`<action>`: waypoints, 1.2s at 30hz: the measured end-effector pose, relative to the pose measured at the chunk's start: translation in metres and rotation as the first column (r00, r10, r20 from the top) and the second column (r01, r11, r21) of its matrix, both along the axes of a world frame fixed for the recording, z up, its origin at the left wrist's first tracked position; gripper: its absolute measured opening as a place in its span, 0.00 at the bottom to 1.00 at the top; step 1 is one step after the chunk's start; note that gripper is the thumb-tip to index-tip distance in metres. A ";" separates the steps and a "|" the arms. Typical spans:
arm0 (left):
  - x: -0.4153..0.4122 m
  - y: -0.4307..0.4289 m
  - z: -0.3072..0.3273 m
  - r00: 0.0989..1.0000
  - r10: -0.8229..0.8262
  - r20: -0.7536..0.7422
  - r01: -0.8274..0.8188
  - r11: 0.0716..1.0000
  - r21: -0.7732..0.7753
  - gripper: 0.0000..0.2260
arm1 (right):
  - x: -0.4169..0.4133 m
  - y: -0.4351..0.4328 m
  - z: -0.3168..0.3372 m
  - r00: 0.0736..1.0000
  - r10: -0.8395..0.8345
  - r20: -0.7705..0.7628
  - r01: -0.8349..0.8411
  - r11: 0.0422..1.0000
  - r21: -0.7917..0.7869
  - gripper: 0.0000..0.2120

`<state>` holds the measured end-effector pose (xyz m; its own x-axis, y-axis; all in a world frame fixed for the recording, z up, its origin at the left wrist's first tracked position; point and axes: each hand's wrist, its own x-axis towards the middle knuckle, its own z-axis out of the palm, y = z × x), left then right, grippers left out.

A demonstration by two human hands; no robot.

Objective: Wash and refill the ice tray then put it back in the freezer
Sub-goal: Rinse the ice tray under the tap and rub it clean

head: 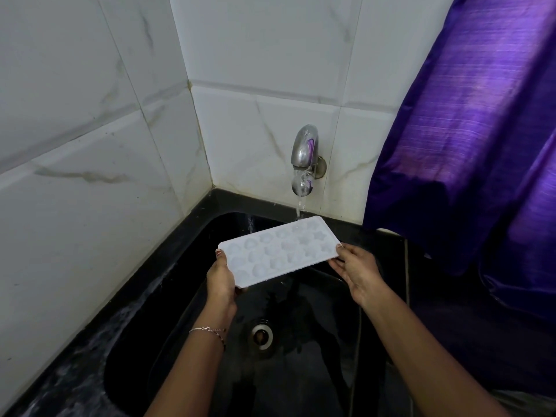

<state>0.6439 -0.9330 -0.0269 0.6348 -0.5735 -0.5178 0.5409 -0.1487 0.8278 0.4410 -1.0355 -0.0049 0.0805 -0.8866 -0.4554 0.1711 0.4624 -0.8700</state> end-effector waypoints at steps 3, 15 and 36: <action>-0.004 -0.004 0.001 1.000 -0.005 -0.009 0.005 1.000 -0.003 0.18 | -0.004 -0.003 0.001 1.000 -0.019 -0.004 0.019 1.000 -0.006 0.04; -0.007 -0.013 -0.004 0.999 -0.037 0.017 0.037 0.999 0.008 0.18 | -0.013 -0.005 0.000 0.999 -0.039 0.016 0.039 0.999 -0.007 0.03; -0.026 -0.039 -0.002 0.993 -0.117 0.023 0.117 0.993 -0.004 0.19 | -0.040 -0.014 0.003 0.992 -0.127 0.026 0.127 0.992 0.000 0.02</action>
